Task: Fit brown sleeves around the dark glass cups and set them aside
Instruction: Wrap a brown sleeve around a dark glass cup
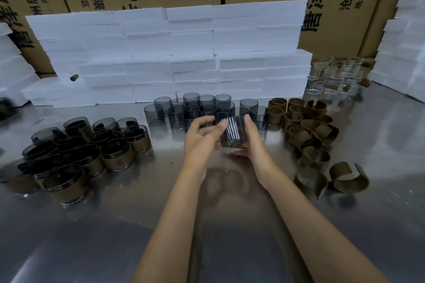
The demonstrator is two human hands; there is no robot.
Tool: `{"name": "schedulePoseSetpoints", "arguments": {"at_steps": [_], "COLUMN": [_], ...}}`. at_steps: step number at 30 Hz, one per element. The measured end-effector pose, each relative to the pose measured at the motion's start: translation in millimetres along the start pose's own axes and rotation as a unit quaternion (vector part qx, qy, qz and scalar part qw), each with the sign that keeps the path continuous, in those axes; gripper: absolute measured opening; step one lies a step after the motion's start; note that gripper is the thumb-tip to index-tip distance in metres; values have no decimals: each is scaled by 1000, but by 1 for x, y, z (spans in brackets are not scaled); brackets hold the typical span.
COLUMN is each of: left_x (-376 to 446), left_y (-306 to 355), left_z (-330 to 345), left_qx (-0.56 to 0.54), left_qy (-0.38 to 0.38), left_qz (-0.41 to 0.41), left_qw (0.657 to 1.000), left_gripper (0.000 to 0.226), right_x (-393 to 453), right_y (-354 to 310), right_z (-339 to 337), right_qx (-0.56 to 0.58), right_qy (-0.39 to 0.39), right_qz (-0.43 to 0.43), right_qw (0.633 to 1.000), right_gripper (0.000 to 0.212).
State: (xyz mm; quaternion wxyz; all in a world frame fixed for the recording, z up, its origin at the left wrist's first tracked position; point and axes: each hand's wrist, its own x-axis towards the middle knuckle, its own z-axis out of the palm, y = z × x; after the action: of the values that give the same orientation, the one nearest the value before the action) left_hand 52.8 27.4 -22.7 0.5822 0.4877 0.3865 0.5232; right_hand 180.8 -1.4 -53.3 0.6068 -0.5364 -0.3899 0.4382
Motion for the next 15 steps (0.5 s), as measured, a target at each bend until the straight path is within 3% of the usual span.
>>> {"name": "schedulePoseSetpoints", "arguments": {"at_steps": [3,7,11,13,15], "left_x": [-8,-10,-10,-11,-9], "left_y": [-13,-18,-20,-19,-19], "left_z": [4,0,-2,-2,-2], "left_qx": [-11,-2,86,89,91], "left_qy": [-11,2,20,40,69], "left_qz": [-36,-35,1,8,23], "left_qw": [999,999,996,995,993], "left_gripper": [24,15,12,5,11], "right_x": [-3,-8,-8,-7,-8], "right_y": [2,7,7,10,10], "right_z": [-3,2,9,9,10], "right_qx": [-28,-151,-163,-155,-166], "right_qy": [-14,19,76,111,128], "right_qz": [9,-8,-15,-23,-44], "right_qw": [999,988,984,981,977], "right_gripper": [76,95,75,62,48]}}
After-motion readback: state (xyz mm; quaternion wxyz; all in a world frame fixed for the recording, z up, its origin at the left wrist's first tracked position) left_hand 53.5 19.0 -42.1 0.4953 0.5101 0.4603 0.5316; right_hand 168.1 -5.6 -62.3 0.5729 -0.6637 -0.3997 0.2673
